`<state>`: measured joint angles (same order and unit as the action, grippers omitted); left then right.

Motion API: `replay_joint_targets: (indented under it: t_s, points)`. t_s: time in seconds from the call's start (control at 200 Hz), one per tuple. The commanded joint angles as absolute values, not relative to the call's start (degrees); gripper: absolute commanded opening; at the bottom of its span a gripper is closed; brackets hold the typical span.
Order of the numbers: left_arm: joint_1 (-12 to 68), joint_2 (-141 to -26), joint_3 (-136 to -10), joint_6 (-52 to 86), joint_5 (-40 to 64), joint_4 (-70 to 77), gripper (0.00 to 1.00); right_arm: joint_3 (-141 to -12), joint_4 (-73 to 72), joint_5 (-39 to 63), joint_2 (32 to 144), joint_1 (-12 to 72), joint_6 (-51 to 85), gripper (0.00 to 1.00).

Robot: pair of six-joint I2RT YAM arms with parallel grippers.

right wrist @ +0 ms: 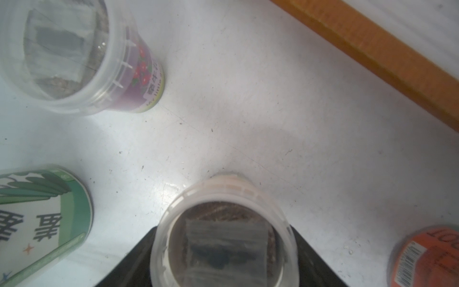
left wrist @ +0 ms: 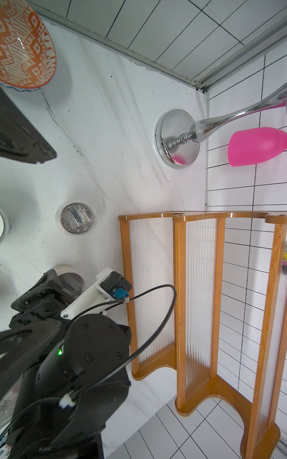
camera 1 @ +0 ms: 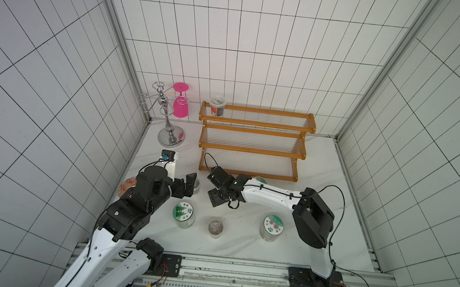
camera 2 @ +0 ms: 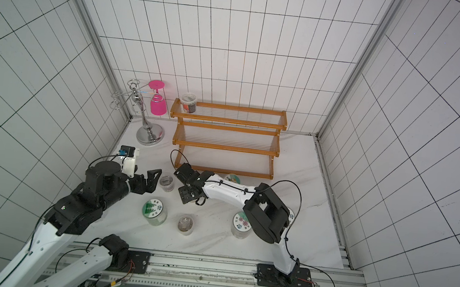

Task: Place the seed container on the shelf
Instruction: Pick up the seed jar at the center of the board.

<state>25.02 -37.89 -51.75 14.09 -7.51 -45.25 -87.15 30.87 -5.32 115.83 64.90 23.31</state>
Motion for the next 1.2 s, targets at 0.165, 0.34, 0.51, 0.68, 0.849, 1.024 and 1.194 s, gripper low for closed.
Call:
replay_joint_targets:
  t_s: [0.165, 0.34, 0.51, 0.68, 0.849, 1.024, 1.194]
  points:
    - [24.79, -37.25, -50.72, 13.27, -6.92, -43.43, 0.99, -89.21, 37.07, -7.12, 108.88, 64.14, 21.63, 0.63]
    - [24.79, -38.09, -51.33, 12.57, -3.39, -40.29, 0.99, -87.94, 41.58, -6.12, 101.03, 61.1, 21.09, 0.58]
    - [24.79, -40.18, -52.86, 11.48, 2.54, -36.25, 0.99, -88.57, 49.12, -5.41, 92.82, 57.07, 20.28, 0.58]
    - [25.28, -43.02, -54.21, 10.46, 9.93, -31.38, 0.99, -90.88, 56.73, -4.98, 85.85, 53.65, 19.69, 0.57]
    - [29.32, -46.45, -55.12, 8.61, 14.14, -24.83, 0.99, -93.88, 63.12, -3.15, 80.63, 50.43, 19.71, 0.57]
    - [38.46, -50.73, -53.71, 4.18, 13.79, -15.14, 0.99, -97.86, 69.73, -0.98, 77.77, 47.89, 19.38, 0.56]
    - [43.46, -54.81, -49.5, 0.56, 16.47, -2.56, 0.99, -101.6, 75.29, -0.7, 76.6, 46.38, 18.5, 0.56]
